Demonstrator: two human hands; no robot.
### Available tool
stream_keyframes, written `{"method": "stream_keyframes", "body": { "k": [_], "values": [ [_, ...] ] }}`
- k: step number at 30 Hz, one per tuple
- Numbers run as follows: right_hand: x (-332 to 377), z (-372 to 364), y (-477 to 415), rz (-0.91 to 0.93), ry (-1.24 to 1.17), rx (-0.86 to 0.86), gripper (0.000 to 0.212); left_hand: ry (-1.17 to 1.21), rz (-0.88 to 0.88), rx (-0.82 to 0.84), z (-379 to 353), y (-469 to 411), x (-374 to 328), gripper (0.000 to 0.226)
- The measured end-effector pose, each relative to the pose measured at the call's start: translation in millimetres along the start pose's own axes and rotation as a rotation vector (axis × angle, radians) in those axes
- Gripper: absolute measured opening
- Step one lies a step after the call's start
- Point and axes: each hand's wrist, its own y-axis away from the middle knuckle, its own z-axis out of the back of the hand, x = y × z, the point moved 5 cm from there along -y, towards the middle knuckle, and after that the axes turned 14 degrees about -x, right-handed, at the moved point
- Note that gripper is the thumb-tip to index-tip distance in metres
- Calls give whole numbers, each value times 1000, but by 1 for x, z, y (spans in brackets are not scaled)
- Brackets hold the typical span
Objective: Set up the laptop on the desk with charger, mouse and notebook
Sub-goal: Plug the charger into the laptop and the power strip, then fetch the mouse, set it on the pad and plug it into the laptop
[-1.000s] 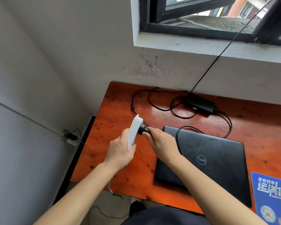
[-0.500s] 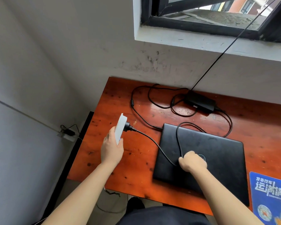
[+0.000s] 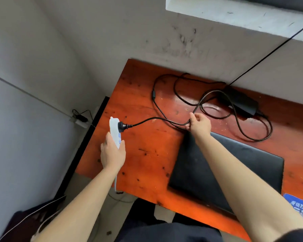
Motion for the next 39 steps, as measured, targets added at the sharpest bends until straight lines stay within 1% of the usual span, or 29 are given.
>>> {"method": "stream_keyframes", "body": {
  "k": [1,3,5,7,8,10,11,12,14,17,19,21,25,29,31,33,36,39],
  "values": [
    [5,-5,-6,27,30,-11,23,-9,10,14,-4,1,2,45],
    [8,-22,-16,81,127,41,32,-32,29,53,-13,4,10,57],
    [10,-36,-20,197,352,139,36,-36,14,101,-19,10,12,68],
    [12,-48,-15,365,566,224,39,-21,18,139,-23,14,15,77],
    [12,-51,-11,471,686,239,42,-10,26,156,-24,15,16,79],
    [11,-50,-1,677,947,214,49,0,52,194,-22,13,20,77],
    [10,-48,2,722,1040,198,49,-1,58,216,-22,10,22,75],
    [10,-45,4,711,1083,200,48,-5,57,242,-21,6,23,71],
    [11,-37,11,651,1063,198,48,-10,35,287,-12,1,23,66],
    [20,-27,22,652,991,202,55,-9,-10,274,-1,-8,15,72],
    [36,-16,32,690,901,147,57,1,-114,199,16,-16,1,73],
    [57,-4,39,728,816,90,56,17,-224,127,32,-26,-21,68],
    [109,17,56,885,665,-45,56,44,-404,-39,80,-35,-71,62],
    [156,33,87,1068,520,-104,61,49,-497,-276,144,-29,-106,60],
    [167,45,108,1174,454,-103,63,46,-514,-395,171,-15,-114,59],
    [169,59,125,1275,407,-100,63,63,-456,-475,188,3,-115,59],
    [159,85,140,1372,334,-63,64,87,-340,-538,202,49,-113,65],
    [151,98,155,1432,261,13,64,15,-271,-593,214,100,-101,67]
  ]
}}
